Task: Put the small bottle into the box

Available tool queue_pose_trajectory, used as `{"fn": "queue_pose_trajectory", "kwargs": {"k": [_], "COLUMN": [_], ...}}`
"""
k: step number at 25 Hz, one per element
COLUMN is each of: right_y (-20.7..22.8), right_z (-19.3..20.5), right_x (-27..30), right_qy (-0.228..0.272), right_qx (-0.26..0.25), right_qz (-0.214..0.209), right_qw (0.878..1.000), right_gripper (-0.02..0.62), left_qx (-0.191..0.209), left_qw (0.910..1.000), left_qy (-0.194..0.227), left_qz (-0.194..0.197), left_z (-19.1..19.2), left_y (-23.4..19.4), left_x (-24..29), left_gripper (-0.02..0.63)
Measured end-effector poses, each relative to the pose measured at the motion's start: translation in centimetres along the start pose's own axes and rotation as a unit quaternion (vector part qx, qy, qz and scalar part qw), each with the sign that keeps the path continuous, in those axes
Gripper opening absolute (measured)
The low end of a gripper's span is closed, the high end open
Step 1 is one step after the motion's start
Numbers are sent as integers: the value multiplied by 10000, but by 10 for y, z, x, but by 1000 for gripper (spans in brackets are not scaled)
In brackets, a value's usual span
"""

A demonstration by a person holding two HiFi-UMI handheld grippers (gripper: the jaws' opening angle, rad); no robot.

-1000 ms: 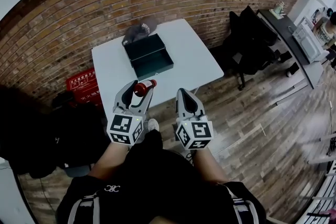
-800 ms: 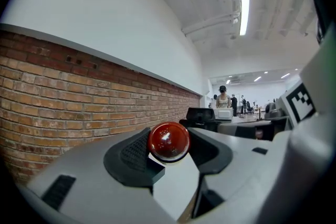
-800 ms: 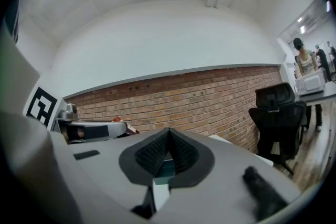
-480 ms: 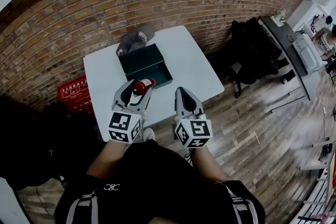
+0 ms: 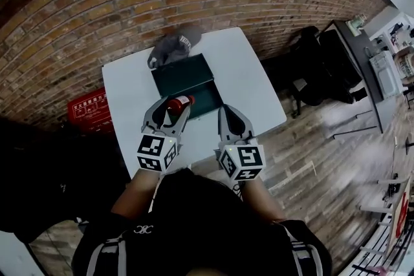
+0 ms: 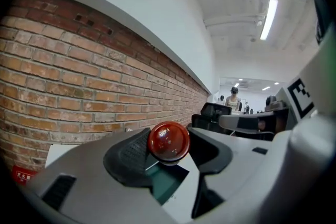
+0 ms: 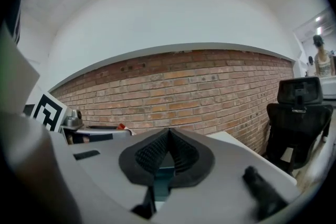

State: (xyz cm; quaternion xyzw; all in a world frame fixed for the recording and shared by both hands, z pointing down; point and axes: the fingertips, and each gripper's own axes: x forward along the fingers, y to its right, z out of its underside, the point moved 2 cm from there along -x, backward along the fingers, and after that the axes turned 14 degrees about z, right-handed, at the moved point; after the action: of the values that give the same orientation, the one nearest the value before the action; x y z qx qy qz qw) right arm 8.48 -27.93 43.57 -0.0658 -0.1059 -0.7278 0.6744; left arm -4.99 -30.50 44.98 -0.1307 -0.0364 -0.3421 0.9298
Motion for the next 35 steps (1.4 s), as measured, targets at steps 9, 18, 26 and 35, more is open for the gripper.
{"fn": "queue_pose_trajectory", "kwargs": {"k": [9, 18, 26, 35], "right_y": [5, 51, 95, 129], "right_z": [19, 18, 16, 13], "right_x": [27, 35, 35, 36], "right_qy": [-335, -414, -428, -396], "right_qx": [-87, -52, 33, -3], "right_qz": [117, 174, 286, 351], "right_qw": [9993, 9990, 9987, 9986], "right_gripper": [28, 28, 28, 28], "left_qx": [-986, -2455, -3680, -5197], "left_qw": [9938, 9673, 9261, 8450], "left_qy": [-460, -639, -673, -586], "left_qz": [224, -44, -490, -1118], "left_z": [56, 106, 150, 189], "left_y": [-40, -49, -56, -59], "left_x": [35, 78, 106, 121], "left_gripper": [224, 224, 224, 224]}}
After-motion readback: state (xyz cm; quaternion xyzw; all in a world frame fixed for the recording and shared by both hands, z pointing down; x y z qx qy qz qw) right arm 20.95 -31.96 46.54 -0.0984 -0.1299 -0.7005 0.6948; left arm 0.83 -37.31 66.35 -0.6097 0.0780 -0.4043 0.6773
